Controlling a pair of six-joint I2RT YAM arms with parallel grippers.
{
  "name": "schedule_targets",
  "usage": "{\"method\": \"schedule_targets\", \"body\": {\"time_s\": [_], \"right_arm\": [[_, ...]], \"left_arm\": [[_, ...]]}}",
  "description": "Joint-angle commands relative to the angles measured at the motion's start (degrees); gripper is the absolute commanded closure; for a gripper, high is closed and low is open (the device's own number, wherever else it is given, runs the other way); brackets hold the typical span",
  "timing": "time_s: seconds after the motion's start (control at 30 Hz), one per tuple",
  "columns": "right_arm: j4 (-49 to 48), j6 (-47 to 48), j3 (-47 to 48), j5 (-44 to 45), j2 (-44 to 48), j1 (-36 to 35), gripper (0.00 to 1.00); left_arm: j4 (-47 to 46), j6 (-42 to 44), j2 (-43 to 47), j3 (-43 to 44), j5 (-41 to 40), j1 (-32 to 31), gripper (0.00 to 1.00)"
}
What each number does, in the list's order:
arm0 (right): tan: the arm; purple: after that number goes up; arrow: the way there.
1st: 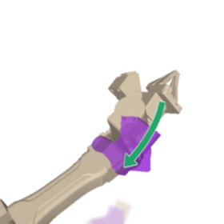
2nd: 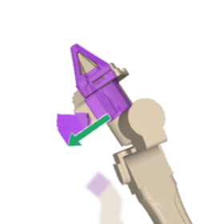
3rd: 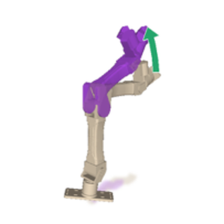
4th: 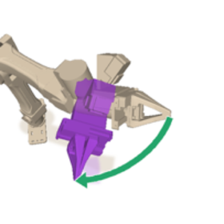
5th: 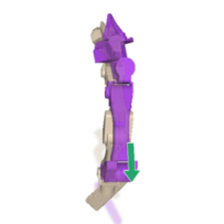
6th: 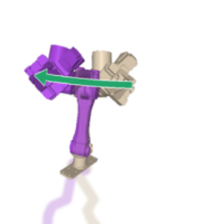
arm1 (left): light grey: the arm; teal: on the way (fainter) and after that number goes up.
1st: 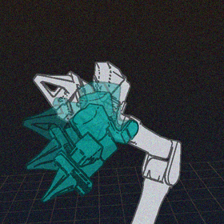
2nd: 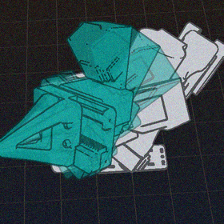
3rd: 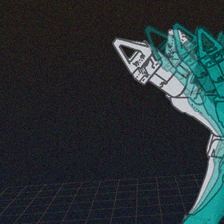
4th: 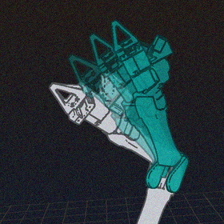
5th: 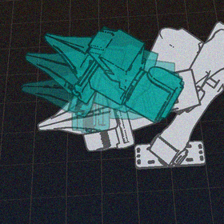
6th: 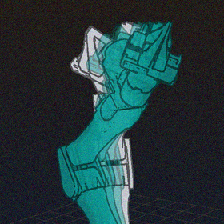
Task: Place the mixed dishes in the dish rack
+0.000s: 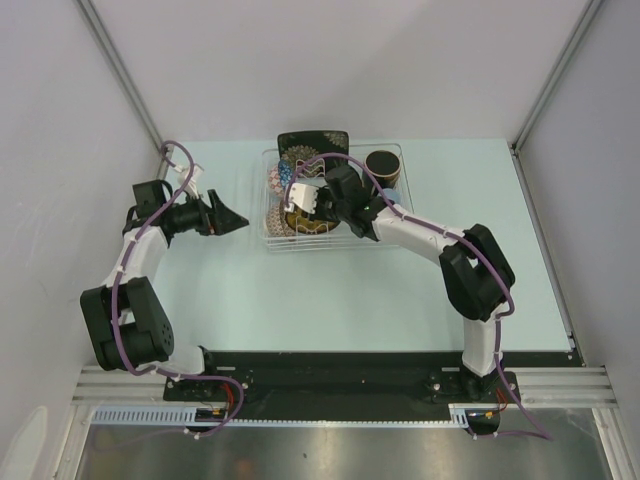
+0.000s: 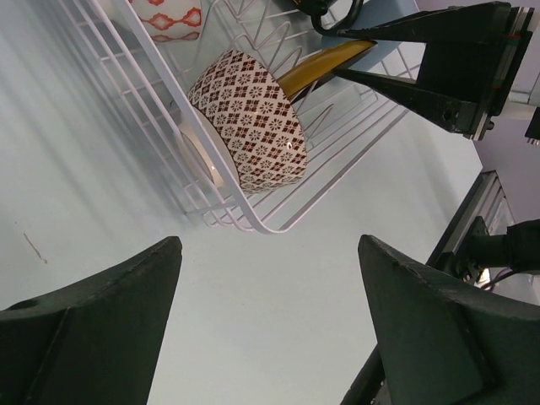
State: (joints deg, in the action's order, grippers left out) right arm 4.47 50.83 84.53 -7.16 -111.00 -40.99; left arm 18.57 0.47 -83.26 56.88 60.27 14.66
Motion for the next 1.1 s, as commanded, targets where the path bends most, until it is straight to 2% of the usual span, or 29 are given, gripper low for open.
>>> {"method": "schedule_targets", "body": {"time_s": [0.0,0.07,0.1,0.13,0.37,0.53,0.67,0.83,0.97,1.07], "right_arm": [[-1.6,-1.5,-0.2,0.7,2.9,0.2,0.63],[-1.6,-2.9,-0.2,2.0,4.6,0.3,0.59],[-1.3,-3.4,-0.3,2.3,5.3,0.7,0.41],[-1.2,-3.9,-0.5,2.8,6.2,0.9,0.01],[3.7,-10.7,-0.9,4.8,16.8,3.0,0.00],[7.1,-28.0,-1.3,15.1,20.6,4.2,0.00],[17.4,-37.6,-1.8,13.8,21.8,9.2,0.00],[21.8,-55.9,-3.4,12.9,22.1,14.6,0.00],[25.6,-57.7,-4.6,13.3,21.8,14.7,0.00],[24.2,-56.7,-6.0,10.8,24.2,14.7,0.00]], "left_arm": [[0.1,1.8,1.7,0.4,2.1,0.5,0.09],[0.0,1.7,1.7,0.5,2.1,0.6,0.09],[0.1,1.7,1.7,0.5,2.1,0.6,0.09],[0.1,1.8,1.6,0.8,2.0,0.5,0.09],[-0.1,1.5,1.4,1.9,1.3,0.5,0.09],[-0.8,0.8,2.9,2.0,0.0,0.5,0.08],[-0.3,0.5,3.5,2.5,-0.7,0.4,0.08],[0.2,1.1,5.1,2.8,-3.9,-1.6,0.08],[0.6,3.9,7.8,2.1,-11.9,-7.3,0.07],[0.0,3.4,8.6,1.9,-14.0,-9.7,0.06]]}}
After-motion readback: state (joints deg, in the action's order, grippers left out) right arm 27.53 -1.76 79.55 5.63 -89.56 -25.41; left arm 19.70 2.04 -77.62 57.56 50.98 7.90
